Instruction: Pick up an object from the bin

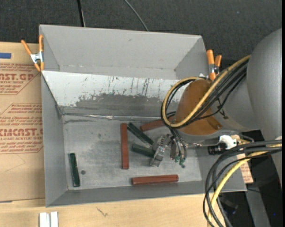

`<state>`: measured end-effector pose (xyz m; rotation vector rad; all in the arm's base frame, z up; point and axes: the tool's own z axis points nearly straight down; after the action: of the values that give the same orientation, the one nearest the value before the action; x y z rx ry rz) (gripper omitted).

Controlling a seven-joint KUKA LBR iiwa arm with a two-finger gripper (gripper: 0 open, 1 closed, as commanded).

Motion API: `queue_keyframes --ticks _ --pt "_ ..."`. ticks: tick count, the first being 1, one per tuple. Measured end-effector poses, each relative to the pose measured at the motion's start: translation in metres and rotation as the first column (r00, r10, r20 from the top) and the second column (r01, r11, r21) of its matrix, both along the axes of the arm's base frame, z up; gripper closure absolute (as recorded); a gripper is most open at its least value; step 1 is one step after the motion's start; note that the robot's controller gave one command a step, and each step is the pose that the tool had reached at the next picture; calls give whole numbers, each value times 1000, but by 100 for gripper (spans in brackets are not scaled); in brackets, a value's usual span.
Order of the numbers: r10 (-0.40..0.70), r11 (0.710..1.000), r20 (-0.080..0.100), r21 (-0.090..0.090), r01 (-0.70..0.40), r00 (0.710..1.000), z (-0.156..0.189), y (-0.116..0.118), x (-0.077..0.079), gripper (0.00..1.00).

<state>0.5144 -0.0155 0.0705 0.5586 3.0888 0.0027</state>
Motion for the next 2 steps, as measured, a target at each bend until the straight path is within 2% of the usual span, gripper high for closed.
queue_keyframes --ticks 1,2 --pt "0 1000 0 0 0 1000 0 0 0 100" --pt "-10 1000 3 -1 10 1000 158 1 21 100"
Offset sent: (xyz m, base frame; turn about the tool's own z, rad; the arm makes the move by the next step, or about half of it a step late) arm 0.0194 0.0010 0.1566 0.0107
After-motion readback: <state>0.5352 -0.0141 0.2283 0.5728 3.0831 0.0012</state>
